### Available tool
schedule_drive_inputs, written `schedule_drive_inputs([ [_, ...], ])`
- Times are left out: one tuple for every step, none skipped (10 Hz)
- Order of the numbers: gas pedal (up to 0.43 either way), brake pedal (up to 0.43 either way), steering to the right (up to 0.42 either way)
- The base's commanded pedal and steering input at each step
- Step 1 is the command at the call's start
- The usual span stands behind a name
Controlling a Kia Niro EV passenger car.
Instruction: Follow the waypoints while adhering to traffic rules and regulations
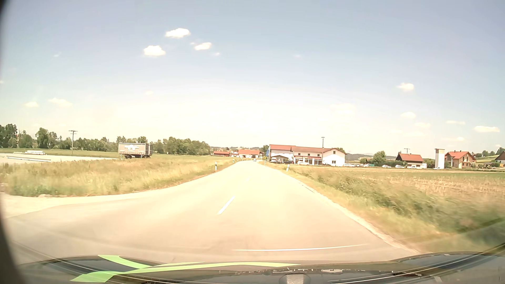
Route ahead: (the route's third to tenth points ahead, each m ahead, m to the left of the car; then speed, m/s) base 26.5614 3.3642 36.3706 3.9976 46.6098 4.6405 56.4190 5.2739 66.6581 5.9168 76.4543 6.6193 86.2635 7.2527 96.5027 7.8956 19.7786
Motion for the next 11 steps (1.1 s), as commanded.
schedule_drive_inputs([
  [0.177,0.0,-0.011],
  [0.177,0.0,-0.011],
  [0.177,0.0,-0.011],
  [0.177,0.0,-0.011],
  [0.177,0.0,-0.01],
  [0.177,0.0,-0.006],
  [0.177,0.0,-0.005],
  [0.177,0.0,-0.004],
  [0.177,0.0,-0.004],
  [0.177,0.0,-0.004],
  [0.169,0.0,-0.003],
])
